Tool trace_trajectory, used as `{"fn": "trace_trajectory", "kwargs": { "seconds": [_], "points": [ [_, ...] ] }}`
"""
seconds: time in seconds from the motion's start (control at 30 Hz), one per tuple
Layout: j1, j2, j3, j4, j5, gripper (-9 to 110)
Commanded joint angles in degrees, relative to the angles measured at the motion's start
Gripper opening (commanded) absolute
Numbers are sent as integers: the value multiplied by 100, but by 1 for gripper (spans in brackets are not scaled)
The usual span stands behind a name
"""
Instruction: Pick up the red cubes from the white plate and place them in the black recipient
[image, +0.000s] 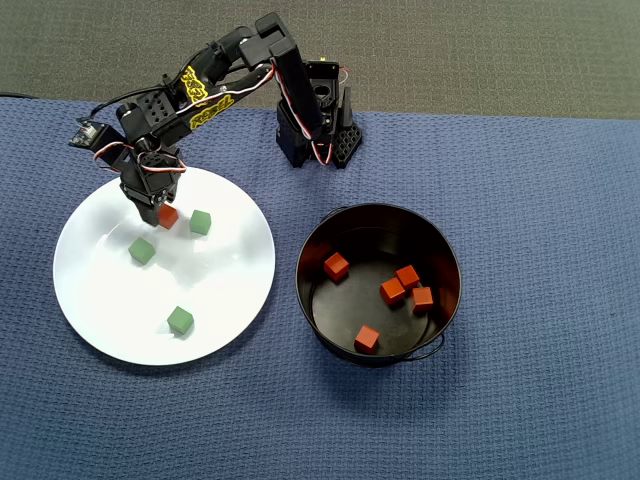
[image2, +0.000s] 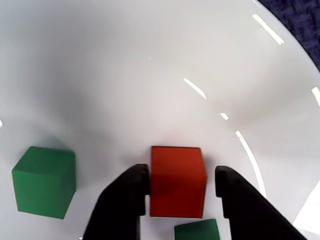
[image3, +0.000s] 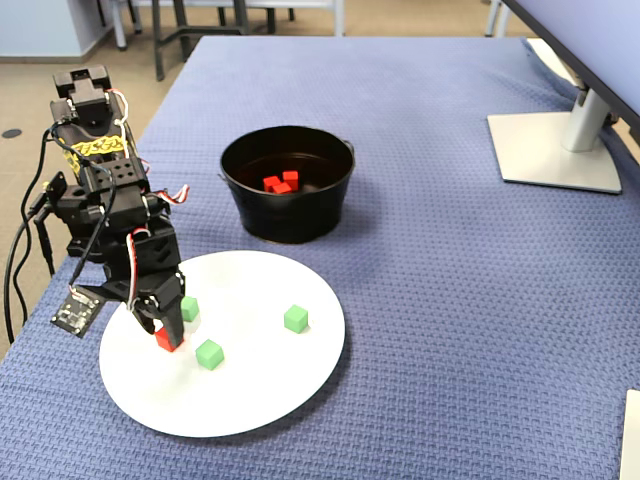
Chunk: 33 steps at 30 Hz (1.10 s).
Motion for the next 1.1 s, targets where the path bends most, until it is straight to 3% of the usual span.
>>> {"fn": "trace_trajectory", "kwargs": {
  "seconds": [0.0, 0.17, 0.43, 0.77, 1.0, 1.03, 1.07],
  "points": [
    [123, 88, -352, -105, 44, 0],
    [132, 308, -378, -9, 176, 0],
    [-756, 2259, -1274, 1529, 879, 0],
    [-4395, 3727, -1898, 1863, 2619, 0],
    [-6847, 3771, -1020, 1688, 3630, 0],
    [-7093, 3735, -791, 1600, 3639, 4],
    [-7295, 3674, -598, 1512, 3604, 15]
  ]
}}
